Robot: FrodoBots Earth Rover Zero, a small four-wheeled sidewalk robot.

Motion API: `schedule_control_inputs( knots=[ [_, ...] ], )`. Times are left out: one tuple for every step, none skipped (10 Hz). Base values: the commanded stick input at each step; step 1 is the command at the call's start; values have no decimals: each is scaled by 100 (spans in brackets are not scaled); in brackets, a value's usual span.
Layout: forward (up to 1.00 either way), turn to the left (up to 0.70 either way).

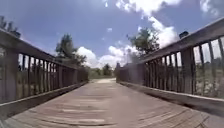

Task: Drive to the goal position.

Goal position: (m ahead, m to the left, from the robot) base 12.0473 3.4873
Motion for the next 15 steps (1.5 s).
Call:
schedule_control_inputs(
  knots=[
    [45, 0],
    [45, 0],
    [45, 0],
    [45, 0],
    [45, 0],
    [45, 0],
    [45, 0],
    [45, 0],
    [45, 0],
    [45, 0],
    [45, 0],
    [45, 0],
    [45, 0],
    [45, 0],
    [45, 0]
  ],
)
